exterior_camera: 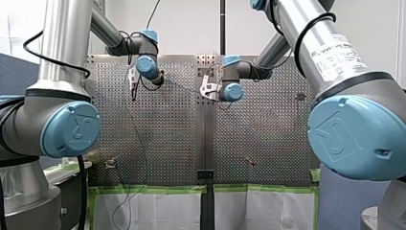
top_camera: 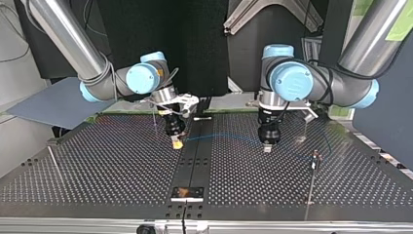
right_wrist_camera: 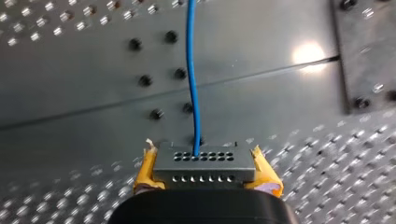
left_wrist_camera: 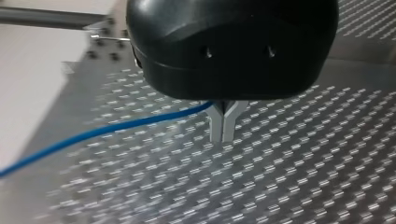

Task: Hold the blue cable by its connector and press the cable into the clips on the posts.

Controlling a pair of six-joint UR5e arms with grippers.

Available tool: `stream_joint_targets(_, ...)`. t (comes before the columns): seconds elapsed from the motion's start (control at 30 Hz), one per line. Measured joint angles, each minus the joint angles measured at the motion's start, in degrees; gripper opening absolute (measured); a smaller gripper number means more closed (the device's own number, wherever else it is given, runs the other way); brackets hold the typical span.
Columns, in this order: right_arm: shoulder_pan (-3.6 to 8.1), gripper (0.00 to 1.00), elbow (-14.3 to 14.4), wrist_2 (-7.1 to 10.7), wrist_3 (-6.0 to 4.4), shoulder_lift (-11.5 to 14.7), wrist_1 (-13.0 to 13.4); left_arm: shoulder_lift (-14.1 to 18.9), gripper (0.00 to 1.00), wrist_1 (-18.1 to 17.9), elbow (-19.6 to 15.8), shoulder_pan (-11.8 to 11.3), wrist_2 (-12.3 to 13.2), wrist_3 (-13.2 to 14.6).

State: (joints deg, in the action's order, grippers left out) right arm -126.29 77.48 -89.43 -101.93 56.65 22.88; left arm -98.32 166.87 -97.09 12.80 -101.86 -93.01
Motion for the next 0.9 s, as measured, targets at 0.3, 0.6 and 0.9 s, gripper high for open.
stream_joint_targets(0.3,0.55,0.00,5.02,-0.91,0.97,-0.01,0.85,-2.87,0.05,-3.47,-3.24,2.82,-1.66,-0.44)
stream_joint_targets(0.6,0.62,0.00,9.88,-1.27,2.50,0.00,2.19,-6.03,0.05,-8.56,-6.40,4.75,-2.40,-0.31)
stream_joint_targets(0.9,0.69,0.00,14.46,-1.73,2.75,0.01,5.72,-8.45,0.05,-10.40,-7.06,7.05,-2.99,-0.30)
